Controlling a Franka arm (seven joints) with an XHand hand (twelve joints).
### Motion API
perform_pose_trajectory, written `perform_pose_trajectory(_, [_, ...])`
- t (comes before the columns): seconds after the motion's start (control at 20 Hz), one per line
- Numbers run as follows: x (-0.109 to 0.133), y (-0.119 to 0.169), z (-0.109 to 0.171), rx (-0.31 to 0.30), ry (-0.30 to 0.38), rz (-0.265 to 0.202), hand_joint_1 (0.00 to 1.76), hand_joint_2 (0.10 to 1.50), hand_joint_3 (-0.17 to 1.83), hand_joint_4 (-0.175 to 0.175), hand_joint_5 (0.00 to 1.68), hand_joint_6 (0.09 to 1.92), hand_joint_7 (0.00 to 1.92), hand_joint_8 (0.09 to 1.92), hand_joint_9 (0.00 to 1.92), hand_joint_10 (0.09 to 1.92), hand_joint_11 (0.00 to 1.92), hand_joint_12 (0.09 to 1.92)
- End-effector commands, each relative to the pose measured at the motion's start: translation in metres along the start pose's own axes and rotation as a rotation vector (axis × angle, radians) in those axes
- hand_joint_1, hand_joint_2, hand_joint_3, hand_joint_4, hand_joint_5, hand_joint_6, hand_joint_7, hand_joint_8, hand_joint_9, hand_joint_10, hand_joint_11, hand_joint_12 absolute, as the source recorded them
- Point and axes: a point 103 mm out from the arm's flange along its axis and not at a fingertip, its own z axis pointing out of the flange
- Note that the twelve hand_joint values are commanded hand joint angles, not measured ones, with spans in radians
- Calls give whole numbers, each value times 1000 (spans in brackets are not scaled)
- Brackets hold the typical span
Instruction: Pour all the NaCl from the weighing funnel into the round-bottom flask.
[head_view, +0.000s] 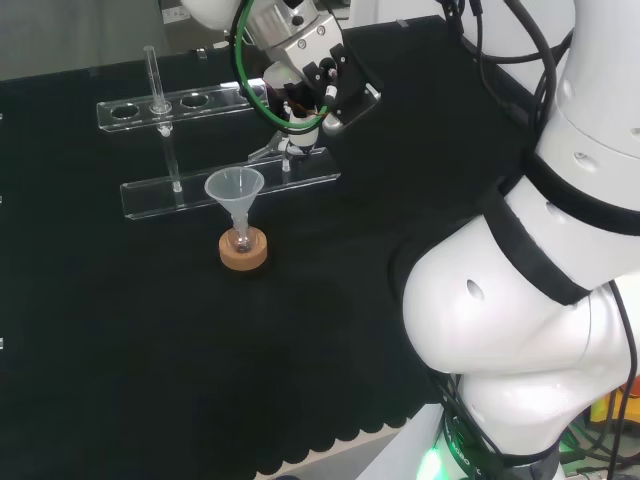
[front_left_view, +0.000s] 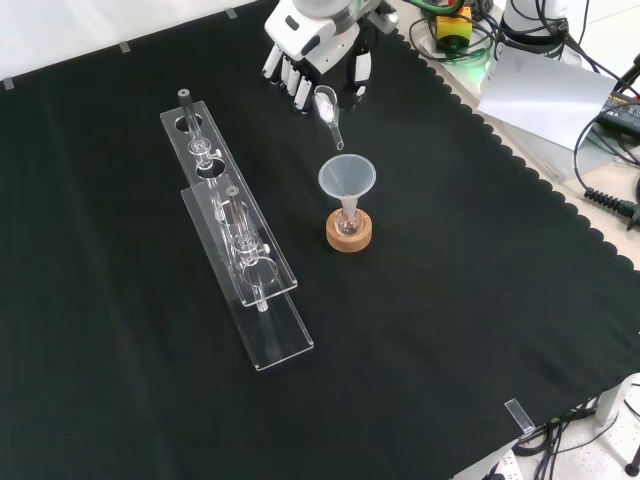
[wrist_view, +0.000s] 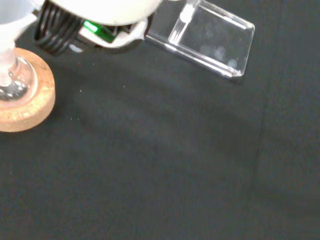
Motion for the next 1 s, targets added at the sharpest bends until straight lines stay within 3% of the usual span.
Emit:
perform_pose_trajectory(0.05, [12, 9, 9, 45, -39, -15, 1086, 634, 859, 175, 1111, 1049, 994, 715, 1037, 544, 538, 1268])
perform_pose_trajectory(0.75, [23, 13, 1, 42, -69, -21, 1087, 634, 858, 175, 1113, 1045, 987, 717, 1035, 542, 536, 1269])
perform_pose_trajectory(1.0, [26, 14, -3, 46, -108, -23, 1087, 633, 858, 175, 1114, 1044, 986, 717, 1035, 542, 535, 1269])
